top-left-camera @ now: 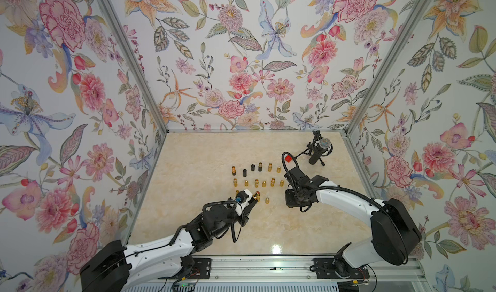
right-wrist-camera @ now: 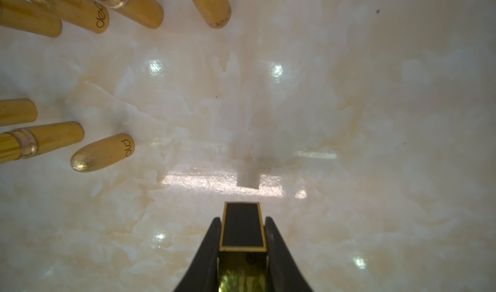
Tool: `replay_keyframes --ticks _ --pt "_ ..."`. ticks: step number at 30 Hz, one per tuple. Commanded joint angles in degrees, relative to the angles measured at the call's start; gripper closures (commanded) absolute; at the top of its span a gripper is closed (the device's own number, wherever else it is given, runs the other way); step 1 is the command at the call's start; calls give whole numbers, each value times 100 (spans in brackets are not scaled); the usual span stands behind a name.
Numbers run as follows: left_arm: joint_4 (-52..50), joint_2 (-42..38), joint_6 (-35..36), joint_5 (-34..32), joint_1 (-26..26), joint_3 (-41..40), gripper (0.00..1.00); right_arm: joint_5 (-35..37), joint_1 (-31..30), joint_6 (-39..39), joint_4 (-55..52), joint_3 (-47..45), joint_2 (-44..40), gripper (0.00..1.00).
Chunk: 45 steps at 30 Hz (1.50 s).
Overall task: Open the lipstick cap
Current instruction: Place the cover at the center of the board, then place the lipstick at the center of the board.
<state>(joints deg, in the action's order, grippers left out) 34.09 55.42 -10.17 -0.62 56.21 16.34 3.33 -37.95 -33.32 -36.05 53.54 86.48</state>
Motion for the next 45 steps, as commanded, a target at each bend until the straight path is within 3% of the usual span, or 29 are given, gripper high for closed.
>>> replay_keyframes --ticks 1,11,17,21,26,32,36,45 --pt "283 -122 -149 -175 -48 -104 80 193 -154 -152 307 -21 216 73" --pt "263 -199 -160 -176 -64 -156 80 416 -327 -169 370 130 657 73" --pt "287 -195 -152 -171 -77 -157 80 316 -376 -132 391 190 748 68" --pt "281 -194 -151 -161 -94 -124 80 153 -397 -117 362 239 490 56" --pt "337 -190 -156 -161 -110 -113 80 63 -402 -85 103 291 -167 53" --pt "561 -50 -237 -116 -127 -62 80 -507 -413 259 -44 408 -1181 51" --pt "732 178 -239 -7 -153 53 80 -1487 -397 532 -38 621 -1591 51" --pt "1057 687 -327 202 -171 414 81 -2654 -535 294 719 614 -2277 49"
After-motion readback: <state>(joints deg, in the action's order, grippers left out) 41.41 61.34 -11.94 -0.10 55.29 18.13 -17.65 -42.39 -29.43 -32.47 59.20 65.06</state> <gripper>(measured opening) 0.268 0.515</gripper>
